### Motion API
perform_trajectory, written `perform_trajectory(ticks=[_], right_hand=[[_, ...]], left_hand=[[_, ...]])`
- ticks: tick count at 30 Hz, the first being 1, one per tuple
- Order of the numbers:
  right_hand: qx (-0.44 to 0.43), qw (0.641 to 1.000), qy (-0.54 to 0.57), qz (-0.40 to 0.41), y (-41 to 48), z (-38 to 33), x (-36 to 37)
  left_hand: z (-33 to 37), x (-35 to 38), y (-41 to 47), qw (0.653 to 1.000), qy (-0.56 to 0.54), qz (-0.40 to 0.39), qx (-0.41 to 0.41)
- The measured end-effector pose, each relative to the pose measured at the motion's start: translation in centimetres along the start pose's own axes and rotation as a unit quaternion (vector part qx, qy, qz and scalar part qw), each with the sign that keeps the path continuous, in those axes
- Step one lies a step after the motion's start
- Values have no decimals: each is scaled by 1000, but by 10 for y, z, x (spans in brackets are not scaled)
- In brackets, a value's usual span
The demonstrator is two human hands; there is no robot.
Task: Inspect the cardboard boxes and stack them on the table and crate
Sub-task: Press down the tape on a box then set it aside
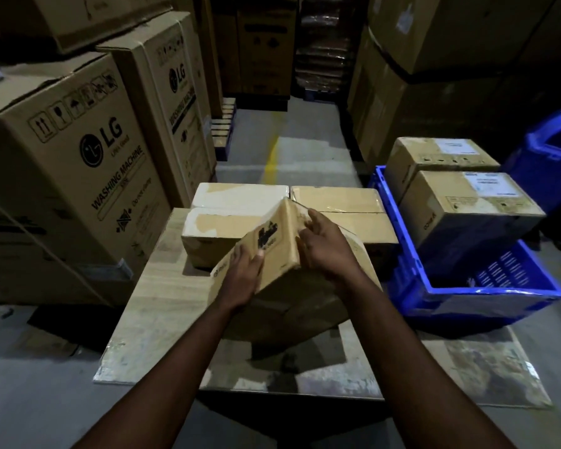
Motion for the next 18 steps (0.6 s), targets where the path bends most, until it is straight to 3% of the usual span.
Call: perform_trajectory(ticks=[3,7,11,18], right_hand=[[5,997,-15,72,3,21,-10],[71,972,-202,102,12,77,-32],[140,971,-163,105,9,92,-39],[94,961,-239,106,22,71,-37]], left_hand=[[37,-8,11,992,-110,5,59],[6,-9,43,977,-209,-24,33],[28,-26,13,964,-262,-19,37],[21,-52,12,953,-303,3,15]])
Point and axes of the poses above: each hand's wrist, its own y-axis towards the middle knuckle, its own x-axis out of the palm, z = x × y, the point moved 4 cm from there along y, towards the middle knuckle, and after that the axes turned 1 degree about -x, right-handed, at the moved point
